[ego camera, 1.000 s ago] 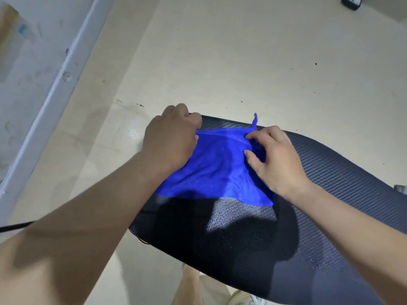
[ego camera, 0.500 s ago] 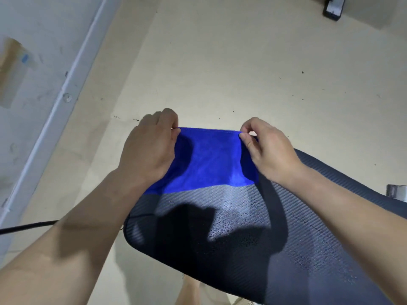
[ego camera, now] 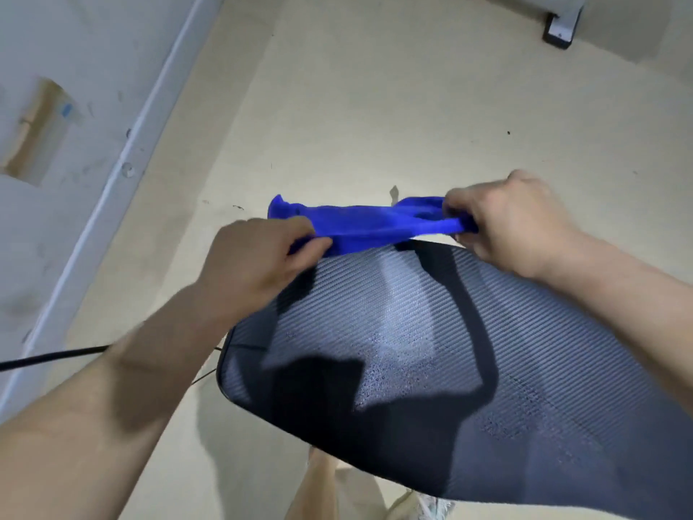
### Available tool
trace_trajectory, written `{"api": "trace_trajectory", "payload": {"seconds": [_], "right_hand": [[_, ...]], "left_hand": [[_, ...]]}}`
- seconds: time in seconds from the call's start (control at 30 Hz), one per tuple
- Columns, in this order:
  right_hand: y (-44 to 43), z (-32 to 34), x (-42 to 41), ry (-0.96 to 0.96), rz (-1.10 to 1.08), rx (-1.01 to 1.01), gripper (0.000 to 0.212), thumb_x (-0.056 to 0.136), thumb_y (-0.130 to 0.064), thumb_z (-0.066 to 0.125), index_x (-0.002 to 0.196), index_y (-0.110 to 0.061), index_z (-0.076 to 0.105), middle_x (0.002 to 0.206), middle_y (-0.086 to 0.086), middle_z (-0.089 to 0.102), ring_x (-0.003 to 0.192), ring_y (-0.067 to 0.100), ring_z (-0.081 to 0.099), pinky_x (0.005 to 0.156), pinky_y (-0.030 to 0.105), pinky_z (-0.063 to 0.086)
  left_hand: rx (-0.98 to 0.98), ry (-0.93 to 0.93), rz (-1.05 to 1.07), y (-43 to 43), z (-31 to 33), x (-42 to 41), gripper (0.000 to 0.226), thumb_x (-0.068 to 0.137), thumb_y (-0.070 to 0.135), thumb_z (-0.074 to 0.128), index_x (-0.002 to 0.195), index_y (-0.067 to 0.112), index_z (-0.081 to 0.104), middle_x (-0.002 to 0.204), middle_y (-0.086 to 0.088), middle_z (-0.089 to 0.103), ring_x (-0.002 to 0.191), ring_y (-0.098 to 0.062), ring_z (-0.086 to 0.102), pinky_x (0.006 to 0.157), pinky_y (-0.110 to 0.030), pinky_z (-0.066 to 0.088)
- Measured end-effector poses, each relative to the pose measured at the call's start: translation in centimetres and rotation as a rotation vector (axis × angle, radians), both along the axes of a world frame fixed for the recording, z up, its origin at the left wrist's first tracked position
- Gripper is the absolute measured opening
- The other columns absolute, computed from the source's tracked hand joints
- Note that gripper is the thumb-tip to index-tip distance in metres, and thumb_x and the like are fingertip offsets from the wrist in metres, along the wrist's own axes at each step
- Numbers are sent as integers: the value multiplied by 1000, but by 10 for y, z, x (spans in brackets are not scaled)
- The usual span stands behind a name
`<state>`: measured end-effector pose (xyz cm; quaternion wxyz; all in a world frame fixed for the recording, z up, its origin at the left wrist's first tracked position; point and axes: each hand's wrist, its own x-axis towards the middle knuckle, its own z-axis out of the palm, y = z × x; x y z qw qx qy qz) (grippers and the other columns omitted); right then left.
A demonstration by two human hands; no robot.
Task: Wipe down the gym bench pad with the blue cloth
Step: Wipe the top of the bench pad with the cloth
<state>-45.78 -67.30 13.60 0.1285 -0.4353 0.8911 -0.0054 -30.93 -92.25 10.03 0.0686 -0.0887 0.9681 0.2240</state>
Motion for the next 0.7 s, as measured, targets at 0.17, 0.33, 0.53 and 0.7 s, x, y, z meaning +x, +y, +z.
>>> {"api": "trace_trajectory", "payload": {"seconds": [0.17, 0.33, 0.53, 0.7], "right_hand": [[50, -39, 82, -156, 249, 252, 25, 62, -28, 80, 76, -27, 60, 60, -7, 56, 56, 19, 60, 65, 32, 24], [77, -54, 120, -185, 235, 224, 29, 62, -23, 79, 88, -30, 69, 64, -12, 52, 59, 14, 57, 64, 32, 11], [98, -49, 149, -404, 236, 266, 31, 77, -28, 71, 107, -31, 64, 81, -11, 51, 79, 13, 60, 68, 27, 37], [93, -43, 122, -787, -75, 207, 2, 83, -24, 72, 85, -24, 71, 90, -12, 57, 83, 8, 58, 77, 22, 47]], "left_hand": [[66, -328, -133, 20, -32, 78, 62, 71, 78, 25, 86, 29, 60, 73, 7, 57, 68, -10, 54, 63, -29, 45], [106, -464, -166, 33, -30, 111, 34, 84, 60, 52, 91, 30, 65, 76, 5, 50, 72, -10, 53, 67, -27, 44], [169, -675, -124, 37, -28, 134, 32, 87, 35, 63, 119, 38, 62, 93, 19, 53, 93, -5, 53, 79, -17, 39], [333, -796, 30, 25, -19, 137, 6, 76, 24, 72, 78, 29, 72, 72, 10, 64, 65, -5, 57, 60, -17, 43]]}}
